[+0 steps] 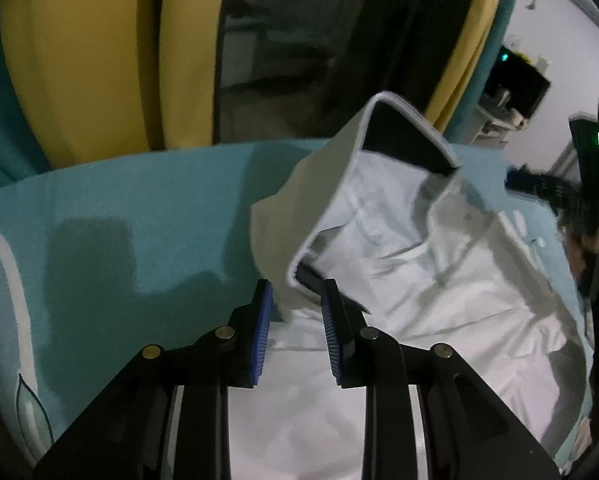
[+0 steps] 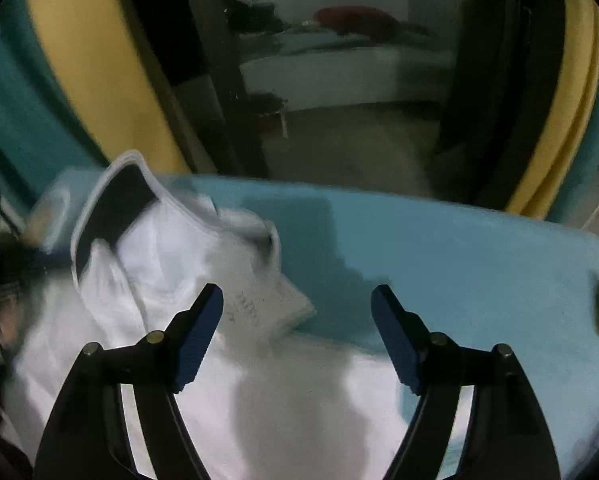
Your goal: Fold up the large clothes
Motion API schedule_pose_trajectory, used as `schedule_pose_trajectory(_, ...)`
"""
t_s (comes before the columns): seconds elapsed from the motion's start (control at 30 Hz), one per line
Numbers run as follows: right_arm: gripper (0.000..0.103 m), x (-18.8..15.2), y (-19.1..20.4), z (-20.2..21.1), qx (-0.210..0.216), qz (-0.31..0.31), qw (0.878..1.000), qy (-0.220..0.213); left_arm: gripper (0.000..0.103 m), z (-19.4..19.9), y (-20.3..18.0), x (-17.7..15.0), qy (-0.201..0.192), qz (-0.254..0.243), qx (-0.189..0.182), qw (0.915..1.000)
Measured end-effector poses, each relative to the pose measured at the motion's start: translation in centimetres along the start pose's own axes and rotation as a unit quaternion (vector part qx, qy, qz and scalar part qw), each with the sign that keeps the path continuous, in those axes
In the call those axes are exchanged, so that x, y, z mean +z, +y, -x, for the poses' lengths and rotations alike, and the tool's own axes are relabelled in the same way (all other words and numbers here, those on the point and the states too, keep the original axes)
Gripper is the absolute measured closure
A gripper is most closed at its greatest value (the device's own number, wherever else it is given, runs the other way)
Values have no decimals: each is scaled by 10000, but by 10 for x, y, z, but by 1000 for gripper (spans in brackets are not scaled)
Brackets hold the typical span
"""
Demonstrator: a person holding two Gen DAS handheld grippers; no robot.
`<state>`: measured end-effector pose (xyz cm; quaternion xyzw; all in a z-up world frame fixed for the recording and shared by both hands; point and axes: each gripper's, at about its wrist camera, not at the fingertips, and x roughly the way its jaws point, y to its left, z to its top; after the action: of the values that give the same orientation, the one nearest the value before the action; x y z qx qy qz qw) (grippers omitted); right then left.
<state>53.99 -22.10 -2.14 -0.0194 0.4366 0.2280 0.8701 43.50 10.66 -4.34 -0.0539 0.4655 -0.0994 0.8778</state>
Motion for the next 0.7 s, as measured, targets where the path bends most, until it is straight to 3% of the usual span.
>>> schedule_pose_trajectory(0.13,26,32,5,-32,-10,-141,9999,67,69,-16,13,-8,390,63,54,9992)
schedule_pose_trajectory(0.2,26,39,5,-52,193,-192,9990,348,65,-18,19,-10,455,59,70,9989)
schedule_pose_trajectory(0.27,26,34,9,-73,634,-120,9934,950,64,-16,25,-12,506,100,51,9987)
schedule_pose_trajectory(0.4,27,10,28,-84,1025,593,9838,1349,64,1,30,-16,460,-116,-53,9989)
schedule_pose_trajectory(0.47,43,-3,39,-77,722,1200,9826,1217,64,7,33,-14,406,-247,128,9988)
schedule_pose_trajectory(0.5,65,-6,43,-73,694,1410,9804,1187,64,7,33,-13,422,-314,229,9984)
schedule_pose_trajectory(0.53,80,-7,44,-68,806,1443,9793,1166,64,6,34,-11,413,-331,261,9983)
schedule_pose_trajectory(0.6,82,-14,53,-58,510,1795,9769,1044,64,11,38,-2,246,-278,247,9990)
schedule_pose_trajectory(0.7,83,-29,72,-39,-498,2752,9583,591,62,18,43,18,-202,103,119,9997)
